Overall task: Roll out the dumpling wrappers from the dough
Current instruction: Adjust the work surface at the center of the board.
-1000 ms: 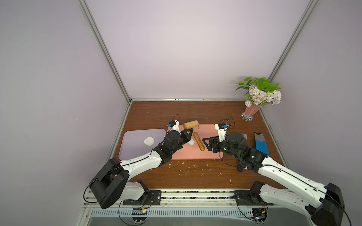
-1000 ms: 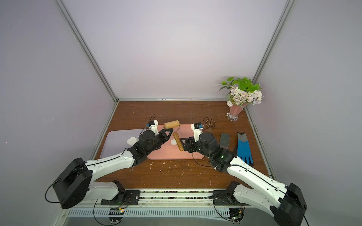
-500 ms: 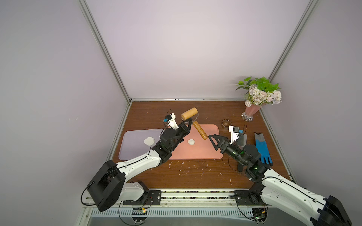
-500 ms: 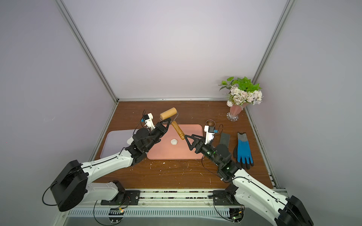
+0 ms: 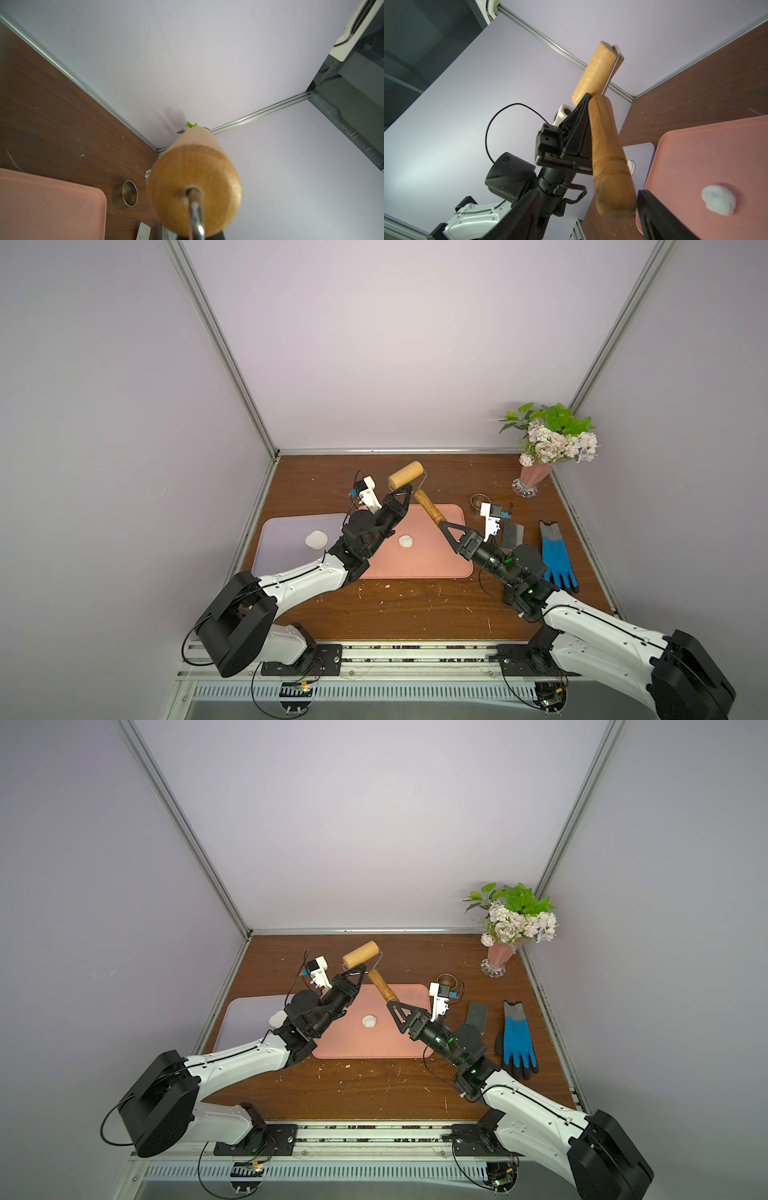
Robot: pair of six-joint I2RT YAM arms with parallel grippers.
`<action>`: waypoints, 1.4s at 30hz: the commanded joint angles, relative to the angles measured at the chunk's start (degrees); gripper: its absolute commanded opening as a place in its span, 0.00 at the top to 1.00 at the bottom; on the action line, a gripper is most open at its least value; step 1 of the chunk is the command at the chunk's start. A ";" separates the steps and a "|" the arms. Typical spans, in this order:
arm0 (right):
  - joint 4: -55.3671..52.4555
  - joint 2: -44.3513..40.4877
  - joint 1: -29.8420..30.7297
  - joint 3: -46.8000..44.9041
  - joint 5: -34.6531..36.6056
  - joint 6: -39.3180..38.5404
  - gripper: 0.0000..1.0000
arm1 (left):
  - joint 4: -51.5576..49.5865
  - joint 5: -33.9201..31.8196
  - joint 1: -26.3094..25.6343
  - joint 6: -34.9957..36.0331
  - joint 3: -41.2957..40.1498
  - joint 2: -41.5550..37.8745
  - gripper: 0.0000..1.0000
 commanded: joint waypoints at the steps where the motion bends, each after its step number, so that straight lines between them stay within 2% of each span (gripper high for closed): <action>1: 6.10 0.43 -0.02 3.31 -0.82 1.39 0.23 | 5.74 0.31 -1.65 -0.43 2.09 0.36 1.00; 11: 7.03 2.36 -0.08 4.76 1.40 2.68 0.41 | 8.11 0.12 -3.47 -1.24 2.31 2.95 1.00; 15: 4.21 1.25 -0.06 5.02 3.31 1.59 0.47 | 8.30 0.38 -3.62 -1.19 2.11 2.91 1.00; 23: 1.49 -0.06 -0.42 5.18 5.30 1.07 0.44 | 8.35 0.59 -3.97 -1.18 1.37 2.62 1.00; 32: 1.36 -0.02 -0.52 5.37 5.51 1.30 0.53 | 8.26 0.46 -4.37 -1.45 1.35 2.77 1.00; 39: 0.74 0.19 -1.05 5.42 5.71 1.72 0.67 | 8.37 1.03 -4.62 -1.53 1.68 3.44 1.00; 42: 0.39 0.30 -1.48 5.46 5.51 1.80 0.80 | 8.37 1.19 -4.64 -1.78 1.48 3.66 1.00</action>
